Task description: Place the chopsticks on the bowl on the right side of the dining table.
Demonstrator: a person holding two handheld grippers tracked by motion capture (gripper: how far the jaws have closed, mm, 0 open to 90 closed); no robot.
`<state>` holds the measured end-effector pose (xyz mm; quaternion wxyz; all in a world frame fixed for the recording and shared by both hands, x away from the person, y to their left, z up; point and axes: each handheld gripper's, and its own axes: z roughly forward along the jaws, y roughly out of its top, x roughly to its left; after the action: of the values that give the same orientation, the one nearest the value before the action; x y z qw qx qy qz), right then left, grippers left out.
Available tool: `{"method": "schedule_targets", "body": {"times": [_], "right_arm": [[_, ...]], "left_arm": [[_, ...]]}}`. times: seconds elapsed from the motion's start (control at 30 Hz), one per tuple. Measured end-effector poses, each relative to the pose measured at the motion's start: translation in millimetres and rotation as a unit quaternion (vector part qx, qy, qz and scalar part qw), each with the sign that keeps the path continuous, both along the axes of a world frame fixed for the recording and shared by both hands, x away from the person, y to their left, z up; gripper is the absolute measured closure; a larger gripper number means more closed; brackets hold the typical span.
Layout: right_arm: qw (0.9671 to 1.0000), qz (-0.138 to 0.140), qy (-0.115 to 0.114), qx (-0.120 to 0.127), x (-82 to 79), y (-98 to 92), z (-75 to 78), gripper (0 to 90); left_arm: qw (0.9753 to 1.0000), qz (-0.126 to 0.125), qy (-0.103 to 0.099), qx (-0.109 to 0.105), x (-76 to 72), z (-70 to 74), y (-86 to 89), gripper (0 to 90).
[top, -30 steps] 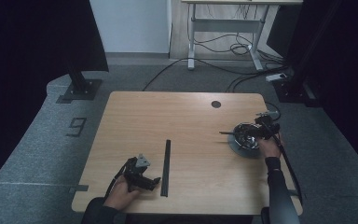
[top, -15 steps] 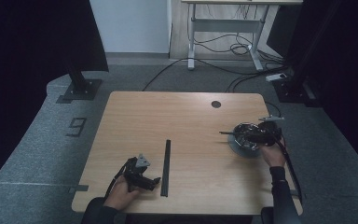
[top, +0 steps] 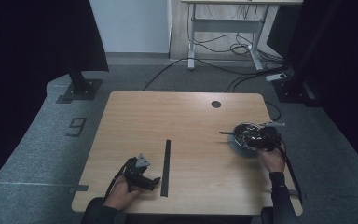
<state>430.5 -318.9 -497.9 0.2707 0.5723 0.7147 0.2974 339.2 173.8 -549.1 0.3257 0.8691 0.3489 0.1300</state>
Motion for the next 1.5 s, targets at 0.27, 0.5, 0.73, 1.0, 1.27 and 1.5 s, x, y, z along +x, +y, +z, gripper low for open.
{"method": "schedule_targets", "body": {"times": [0.27, 0.5, 0.73, 1.0, 1.27, 1.5], "right_arm": [[1.0, -0.002, 0.001, -0.002, 4.1, -4.0, -6.7, 14.1], [0.9999, -0.01, -0.004, -0.001, 3.5, -8.2, -7.8, 15.2], [0.9994, 0.018, -0.03, -0.004, -3.1, 4.8, -1.9, 40.0], [0.9978, 0.063, -0.01, 0.02, -0.4, 16.1, -4.7, 66.0], [0.9967, 0.079, -0.003, 0.015, 4.1, 23.7, -7.8, 68.4], [0.997, 0.077, -0.001, 0.01, 5.5, 24.0, -8.8, 66.1]], "left_arm": [[1.0, 0.0, 0.0, 0.0, 0.0, 0.0, 0.0, 0.0], [1.0, 0.0, 0.0, 0.0, -0.1, 0.0, -0.1, 0.0], [1.0, 0.0, 0.0, 0.0, 0.0, 0.0, 0.0, 0.0], [1.0, 0.0, 0.0, 0.0, 0.0, 0.0, 0.0, 0.0], [1.0, 0.0, 0.0, 0.0, 0.0, 0.0, 0.0, 0.0], [1.0, 0.0, 0.0, 0.0, 0.0, 0.0, 0.0, 0.0]]}}
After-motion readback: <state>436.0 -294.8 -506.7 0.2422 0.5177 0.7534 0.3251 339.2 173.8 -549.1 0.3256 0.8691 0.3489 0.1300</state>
